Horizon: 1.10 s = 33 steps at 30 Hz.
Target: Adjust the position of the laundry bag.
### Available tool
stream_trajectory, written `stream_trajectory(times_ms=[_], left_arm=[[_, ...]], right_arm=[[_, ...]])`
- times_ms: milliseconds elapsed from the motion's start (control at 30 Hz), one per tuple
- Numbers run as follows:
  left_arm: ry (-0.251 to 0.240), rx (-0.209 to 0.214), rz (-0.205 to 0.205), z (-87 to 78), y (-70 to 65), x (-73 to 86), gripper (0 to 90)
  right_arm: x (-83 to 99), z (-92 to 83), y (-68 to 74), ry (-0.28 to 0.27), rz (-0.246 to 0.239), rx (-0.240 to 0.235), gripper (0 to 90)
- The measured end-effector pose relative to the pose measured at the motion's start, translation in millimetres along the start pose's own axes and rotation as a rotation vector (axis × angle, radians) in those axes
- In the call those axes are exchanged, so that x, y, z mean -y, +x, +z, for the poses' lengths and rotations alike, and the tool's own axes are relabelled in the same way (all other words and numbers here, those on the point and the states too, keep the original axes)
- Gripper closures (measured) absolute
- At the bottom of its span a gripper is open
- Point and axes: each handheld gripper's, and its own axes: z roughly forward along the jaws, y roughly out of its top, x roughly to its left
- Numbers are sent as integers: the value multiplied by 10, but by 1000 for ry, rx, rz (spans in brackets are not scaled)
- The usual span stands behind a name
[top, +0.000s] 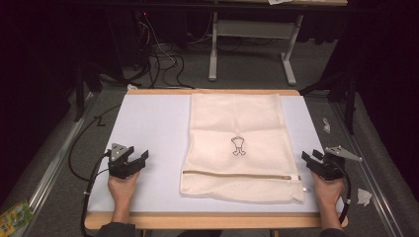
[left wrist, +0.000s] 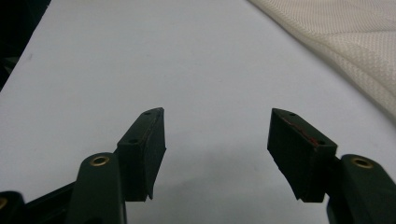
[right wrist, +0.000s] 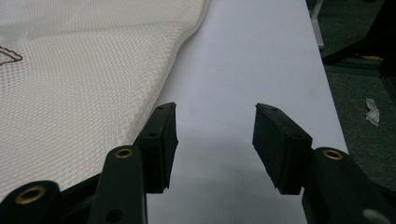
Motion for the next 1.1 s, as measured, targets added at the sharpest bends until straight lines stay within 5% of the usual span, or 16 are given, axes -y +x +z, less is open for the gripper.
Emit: stream_trajectory(times_ms=[567,800,1100], left_arm=[[29,40,5,25,15,-22,323],[43,45,-9,37,30,-33,297],[60,44,21,53,-6,-44,329]], right_arm=[[-6,2,7,4,-13,-16,452],[-5,-14,-62,-13,47,-55,453],[-8,-20,-109,-17,92,-61,467]])
